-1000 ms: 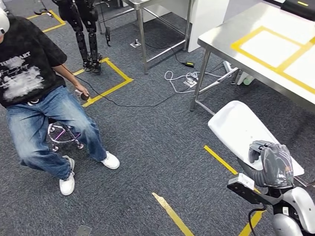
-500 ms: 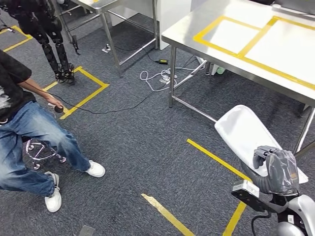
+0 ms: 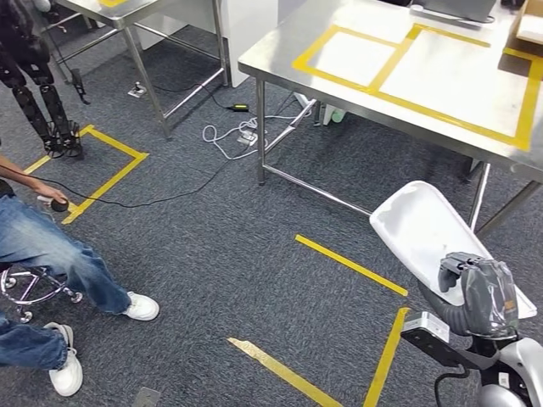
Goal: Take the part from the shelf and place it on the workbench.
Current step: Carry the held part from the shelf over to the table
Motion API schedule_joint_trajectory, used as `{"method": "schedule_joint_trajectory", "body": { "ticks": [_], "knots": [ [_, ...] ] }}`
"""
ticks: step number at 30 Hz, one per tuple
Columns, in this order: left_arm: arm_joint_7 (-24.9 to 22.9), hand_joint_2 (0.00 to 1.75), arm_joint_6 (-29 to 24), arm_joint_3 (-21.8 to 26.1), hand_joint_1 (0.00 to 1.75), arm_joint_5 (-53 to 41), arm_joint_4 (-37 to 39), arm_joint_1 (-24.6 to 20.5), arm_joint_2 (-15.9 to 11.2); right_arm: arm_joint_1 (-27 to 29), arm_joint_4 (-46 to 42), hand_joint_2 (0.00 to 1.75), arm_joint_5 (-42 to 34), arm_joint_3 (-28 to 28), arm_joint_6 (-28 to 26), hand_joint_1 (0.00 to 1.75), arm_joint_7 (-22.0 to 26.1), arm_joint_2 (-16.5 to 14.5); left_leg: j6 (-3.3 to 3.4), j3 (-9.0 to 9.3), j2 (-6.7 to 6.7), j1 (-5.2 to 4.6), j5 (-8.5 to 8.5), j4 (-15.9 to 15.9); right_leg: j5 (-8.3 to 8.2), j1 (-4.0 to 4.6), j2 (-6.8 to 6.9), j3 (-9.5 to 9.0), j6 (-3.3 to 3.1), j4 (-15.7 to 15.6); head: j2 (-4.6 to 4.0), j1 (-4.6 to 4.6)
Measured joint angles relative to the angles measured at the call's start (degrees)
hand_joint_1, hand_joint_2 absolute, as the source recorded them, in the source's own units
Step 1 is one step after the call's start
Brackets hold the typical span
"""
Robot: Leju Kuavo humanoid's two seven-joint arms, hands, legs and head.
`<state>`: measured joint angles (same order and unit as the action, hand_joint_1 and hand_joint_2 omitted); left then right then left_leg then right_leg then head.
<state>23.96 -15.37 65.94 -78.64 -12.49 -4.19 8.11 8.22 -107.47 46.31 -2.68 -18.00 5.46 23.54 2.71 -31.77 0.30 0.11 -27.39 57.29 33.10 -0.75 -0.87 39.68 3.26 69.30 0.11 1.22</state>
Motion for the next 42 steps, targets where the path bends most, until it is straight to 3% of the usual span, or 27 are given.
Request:
{"method": "schedule_joint_trajectory", "body": {
  "ticks": [2, 3, 5, 7, 8, 10, 11, 13, 15, 16, 17, 18, 19, 21, 22, 24, 26, 28, 30, 32, 33, 34, 36, 38, 42],
  "knots": [
    [0.00, 1.75, 0.04, 0.00, 0.00, 0.01, 0.01, 0.11, 0.07, 0.00, 0.05, 1.75, 0.00, -0.01, 0.09, 1.75, 0.02, 0.00, 0.05, -0.03, 1.32, -0.07, -0.08, 0.02, 1.29, -0.06, 0.46, 1.99, 0.35, 4.65, 0.00, -0.02],
    [0.00, 1.75, 0.06, 0.00, 0.00, 0.01, 0.01, 0.11, 0.10, 0.00, 0.07, 1.75, 0.01, -0.01, 0.11, 1.75, 0.03, 0.00, 0.01, -0.01, 1.92, -0.06, -0.13, 0.03, 0.34, -0.10, 0.63, 1.39, 0.46, 3.77, 0.00, -0.02],
    [-0.01, 1.75, 0.07, -0.01, 0.00, 0.02, 0.00, 0.04, 0.16, -0.06, 0.08, 1.75, 0.07, 0.00, 0.13, 1.75, 0.05, 0.00, -0.28, 0.15, 3.01, -0.10, -0.33, 0.11, -3.22, -0.18, 2.12, -2.75, 0.54, -3.57, 0.00, -0.01],
    [-0.02, 1.75, 0.07, -0.02, 0.00, 0.02, -0.01, 0.00, 0.19, -0.24, 0.06, 1.75, 0.14, 0.01, 0.15, 1.75, 0.10, 0.00, -0.83, 0.24, 3.91, -0.46, -0.66, 0.42, -5.16, 0.04, 3.96, -6.60, 0.01, -10.29, 0.00, -0.03],
    [-0.02, 1.75, 0.07, -0.02, 0.00, 0.02, -0.01, -0.01, 0.19, -0.29, 0.03, 1.75, 0.16, 0.03, 0.16, 1.75, 0.14, 0.00, -1.09, 0.27, 4.35, -0.65, -0.76, 0.56, -5.28, 0.16, 4.35, -7.31, -0.41, -11.61, 0.00, -0.06],
    [-0.02, 1.75, 0.07, -0.02, 0.00, 0.04, -0.01, -0.05, 0.20, -0.20, -0.01, 1.75, 0.19, 0.06, 0.17, 1.75, 0.20, 0.00, -1.47, 0.35, 5.28, -0.77, -0.88, 0.68, -5.29, 0.24, 3.38, -7.25, -1.30, -11.72, 0.00, -0.15],
    [-0.02, 1.75, 0.06, -0.02, 0.00, 0.05, -0.01, -0.11, 0.19, -0.12, -0.01, 1.75, 0.20, 0.09, 0.16, 1.75, 0.23, 0.00, -1.74, 0.36, 5.15, -0.67, -1.22, 0.94, -5.39, 0.18, 2.87, -7.22, -1.64, -11.76, 0.00, -0.14],
    [-0.02, 1.75, 0.04, -0.02, 0.00, 0.07, -0.02, -0.20, 0.19, -0.15, -0.02, 1.75, 0.22, 0.14, 0.16, 1.75, 0.27, -0.01, -2.34, -0.78, 3.21, -0.40, -3.46, 4.10, -5.58, -0.03, 1.92, -7.31, -2.37, -11.92, 0.00, -0.36],
    [-0.02, 1.75, 0.02, -0.02, 0.00, 0.07, -0.01, -0.09, 0.18, -0.18, -0.02, 1.75, 0.25, 0.15, 0.17, 1.75, 0.32, -0.02, -2.70, -4.02, 0.98, -0.21, -7.25, 11.61, -5.61, -0.07, 0.87, -7.32, -2.82, -11.92, 0.00, -0.61],
    [-0.02, 1.75, 0.02, -0.02, 0.00, 0.07, 0.00, 0.02, 0.18, -0.14, -0.02, 1.75, 0.26, 0.13, 0.17, 1.75, 0.35, -0.03, -2.74, -5.71, 0.62, -0.18, -8.60, 15.26, -5.60, -0.05, 0.24, -7.32, -2.91, -11.90, 0.00, -0.63],
    [-0.02, 1.75, 0.02, -0.02, 0.00, 0.07, 0.01, 0.12, 0.19, -0.10, -0.01, 1.75, 0.26, 0.12, 0.17, 1.75, 0.37, -0.03, -2.70, -6.75, 0.46, -0.18, -8.93, 17.42, -5.60, -0.02, -0.42, -7.34, -2.94, -11.88, 0.00, -0.64],
    [-0.02, 1.75, 0.02, -0.02, 0.00, 0.07, 0.01, 0.20, 0.19, -0.08, -0.01, 1.75, 0.26, 0.12, 0.17, 1.75, 0.37, -0.04, -2.58, -6.82, 0.37, -0.18, -8.03, 17.34, -5.61, -0.01, -1.14, -7.39, -2.94, -11.86, 0.00, -0.64],
    [-0.02, 1.75, 0.02, -0.02, 0.00, 0.07, 0.01, 0.22, 0.19, -0.06, -0.01, 1.75, 0.26, 0.12, 0.17, 1.75, 0.37, -0.04, -2.37, -5.92, 0.14, -0.18, -6.12, 15.06, -5.60, 0.00, -1.85, -7.46, -2.93, -11.84, 0.00, -0.64],
    [-0.02, 1.75, 0.02, -0.02, 0.00, 0.06, 0.01, 0.19, 0.13, -0.08, -0.02, 1.75, 0.28, 0.13, 0.17, 1.75, 0.37, -0.04, -1.74, -2.73, -1.88, -0.14, -1.78, 7.38, -5.59, 0.07, -3.17, -7.53, -2.83, -11.74, 0.01, -0.62],
    [-0.02, 1.75, 0.02, -0.02, 0.00, 0.05, 0.00, 0.18, 0.09, -0.10, -0.03, 1.75, 0.29, 0.12, 0.18, 1.75, 0.37, -0.04, -1.53, -1.41, -2.97, -0.07, -0.63, 4.12, -5.60, 0.10, -3.78, -7.40, -2.67, -11.65, 0.01, -0.60],
    [-0.02, 1.75, 0.02, -0.02, 0.00, 0.04, 0.00, 0.18, 0.03, -0.06, -0.03, 1.75, 0.31, 0.13, 0.22, 1.75, 0.36, -0.04, -1.40, -0.45, -4.01, -0.04, -0.40, 1.56, -5.79, 0.03, -4.86, -6.92, -2.09, -11.60, 0.00, -0.57],
    [-0.02, 1.75, 0.02, -0.03, 0.00, 0.04, -0.01, 0.12, 0.09, 0.09, -0.03, 1.75, 0.32, 0.17, 0.25, 1.75, 0.35, -0.04, -1.18, -0.35, -3.00, 0.06, -0.26, 0.98, -5.91, -0.11, -5.36, -6.40, -1.36, -11.66, 0.00, -0.58],
    [-0.02, 1.75, -0.01, -0.04, 0.00, 0.02, -0.02, 0.01, 0.11, 0.03, -0.03, 1.75, 0.35, 0.25, 0.26, 1.75, 0.34, -0.04, -0.62, -0.20, -1.93, 0.29, 0.10, 0.36, -4.40, 0.04, -3.29, -5.06, -0.82, -9.55, 0.00, -0.27],
    [-0.02, 1.75, 0.03, -0.04, 0.00, -0.02, -0.01, 0.02, 0.11, -0.09, -0.02, 1.75, 0.91, 0.26, 0.23, 1.75, 0.29, -0.04, -0.29, -0.22, -0.99, 0.28, 0.20, 0.18, -0.84, 0.08, -0.46, -1.87, -0.49, -2.90, 0.00, 0.01],
    [0.13, 1.75, 0.35, -0.05, 0.00, -0.10, 0.01, 0.15, 0.15, 0.09, 0.01, 1.75, 2.25, 0.22, 0.18, 1.75, -0.01, -0.05, -0.22, -0.29, -0.09, 0.22, 0.17, 0.20, 1.59, -0.03, 0.37, 1.17, -0.19, 3.85, 0.00, 0.02],
    [0.32, 1.75, 0.74, -0.05, 0.00, -0.13, 0.01, 0.19, 0.17, 0.19, 0.03, 1.75, 2.91, 0.21, 0.14, 1.75, -0.19, -0.06, -0.23, -0.31, 0.25, 0.22, 0.16, 0.21, 1.29, -0.10, 0.48, 1.37, -0.06, 4.53, 0.00, 0.03],
    [0.62, 1.75, 1.28, -0.07, 0.00, -0.15, 0.01, 0.20, 0.17, 0.24, 0.04, 1.75, 3.41, 0.21, 0.09, 1.75, -0.34, -0.06, -0.26, -0.28, 0.48, 0.24, 0.14, 0.23, -0.07, -0.20, 0.60, 0.33, 0.04, 2.80, 0.00, 0.03],
    [1.23, 1.75, 2.33, -0.08, 0.00, -0.15, 0.00, 0.12, 0.16, 0.20, 0.04, 1.75, 4.04, 0.21, -0.02, 1.75, -0.42, -0.06, -0.54, -0.20, 0.70, 0.20, 0.02, 0.37, -3.52, -0.42, 1.16, -4.10, 0.12, -5.21, 0.00, 0.03],
    [1.73, 1.75, 2.89, -0.10, 0.00, -0.15, 0.00, 0.07, 0.13, 0.09, 0.05, 1.75, 4.54, 0.20, -0.25, 1.75, -0.40, -0.06, -1.14, -0.27, 0.76, -0.06, -0.14, 0.67, -4.85, -0.37, 1.55, -7.42, -0.36, -10.98, 0.01, -0.01],
    [2.19, 1.75, 3.03, -0.11, 0.00, -0.18, 0.01, 0.12, 0.01, 0.06, 0.05, 1.75, 5.24, 0.19, -0.63, 1.75, -0.38, -0.07, -2.35, -0.51, 0.80, -0.09, -0.50, 1.19, -4.95, -0.24, 1.29, -7.98, -1.76, -11.87, 0.00, -0.13]
  ]
}}
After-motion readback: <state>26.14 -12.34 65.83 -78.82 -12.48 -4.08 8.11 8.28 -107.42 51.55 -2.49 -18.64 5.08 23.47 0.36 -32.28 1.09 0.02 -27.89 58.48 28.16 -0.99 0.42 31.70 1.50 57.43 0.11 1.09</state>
